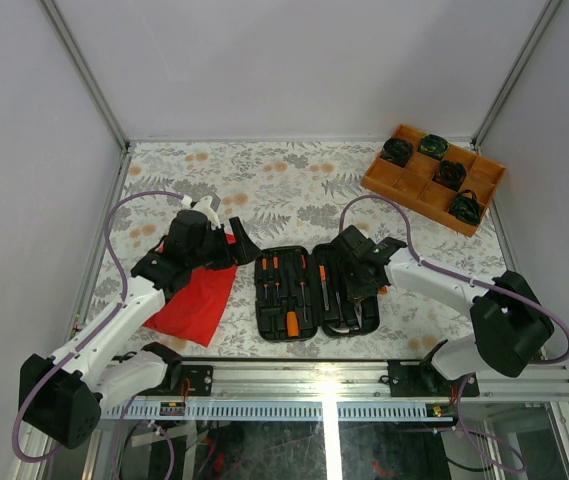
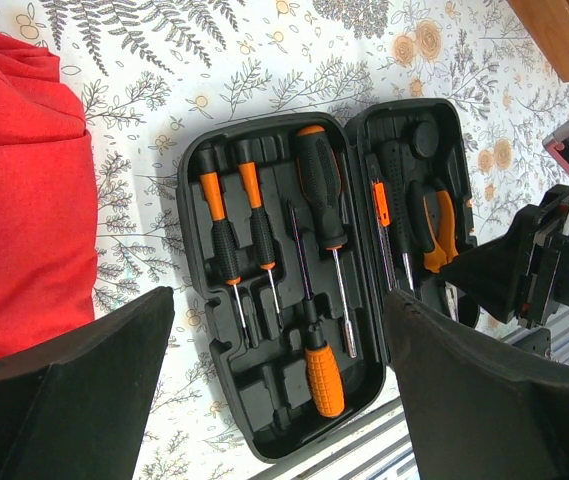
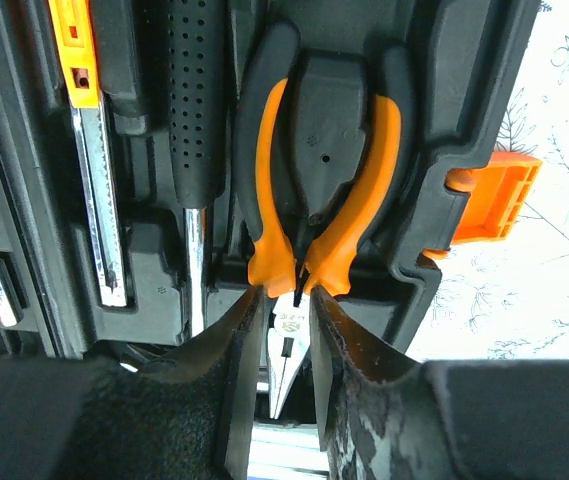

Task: Sort the tools into containers
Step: Place the pliers in the storage box.

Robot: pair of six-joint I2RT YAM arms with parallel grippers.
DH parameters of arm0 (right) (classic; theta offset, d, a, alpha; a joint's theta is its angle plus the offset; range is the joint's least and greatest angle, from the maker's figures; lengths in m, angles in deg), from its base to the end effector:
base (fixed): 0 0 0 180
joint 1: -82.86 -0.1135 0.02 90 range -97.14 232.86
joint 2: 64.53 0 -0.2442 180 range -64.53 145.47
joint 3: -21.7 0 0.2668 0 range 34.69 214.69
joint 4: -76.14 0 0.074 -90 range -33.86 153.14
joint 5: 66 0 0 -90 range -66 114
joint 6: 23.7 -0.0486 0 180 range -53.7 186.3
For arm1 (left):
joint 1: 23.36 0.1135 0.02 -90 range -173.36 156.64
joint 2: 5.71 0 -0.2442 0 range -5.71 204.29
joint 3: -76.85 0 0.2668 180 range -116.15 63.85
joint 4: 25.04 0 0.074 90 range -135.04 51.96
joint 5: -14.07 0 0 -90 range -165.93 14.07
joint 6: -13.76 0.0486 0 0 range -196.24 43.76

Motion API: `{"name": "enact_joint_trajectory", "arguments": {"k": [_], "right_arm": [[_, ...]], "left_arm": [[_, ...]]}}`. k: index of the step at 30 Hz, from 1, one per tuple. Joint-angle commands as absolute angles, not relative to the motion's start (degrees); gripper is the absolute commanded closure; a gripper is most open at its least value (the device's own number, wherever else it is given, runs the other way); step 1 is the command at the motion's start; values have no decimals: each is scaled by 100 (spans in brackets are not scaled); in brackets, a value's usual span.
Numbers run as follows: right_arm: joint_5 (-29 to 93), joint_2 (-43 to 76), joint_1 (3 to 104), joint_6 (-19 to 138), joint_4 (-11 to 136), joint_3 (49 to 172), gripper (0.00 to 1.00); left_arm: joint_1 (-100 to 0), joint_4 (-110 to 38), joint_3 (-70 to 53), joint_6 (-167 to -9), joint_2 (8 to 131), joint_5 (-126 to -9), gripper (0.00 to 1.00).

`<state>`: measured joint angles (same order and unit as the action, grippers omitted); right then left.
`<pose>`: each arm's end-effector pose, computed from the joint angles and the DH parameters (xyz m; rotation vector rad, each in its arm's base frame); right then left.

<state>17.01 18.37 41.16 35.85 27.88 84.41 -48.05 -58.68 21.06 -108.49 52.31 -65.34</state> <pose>0.2168 0.1853 0.1501 -0.2387 2.7515 0.1731 0.2288 -0.1150 0.2389 -0.0427 2.2890 -0.7433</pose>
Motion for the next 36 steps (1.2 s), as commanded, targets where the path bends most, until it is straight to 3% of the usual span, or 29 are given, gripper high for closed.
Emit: {"name": "enact_joint_trajectory", "arguments": {"k": [1,7,14,21,36], "right_arm": [[1808,2122,4072,3607,2755,8436,68],[1893,2613,4067,3706,2689,8392,69],[2267,3438,4044,3843,2704,8256,88],[2475,3866,3926,3836,2893,8124,95],[2886,4603,3854,3700,3434,7959,100]], "left_arm": [[-4772,-5808,1920,-10744,5244,-6479,16],[-4771,-5790,1927,-10753,5281,-6465,16],[-4770,-5790,1929,-10760,5258,-6454,16],[-4771,-5790,1935,-10761,5276,-6446,16],[-4771,-5764,1948,-10788,5297,-6407,16]]}}
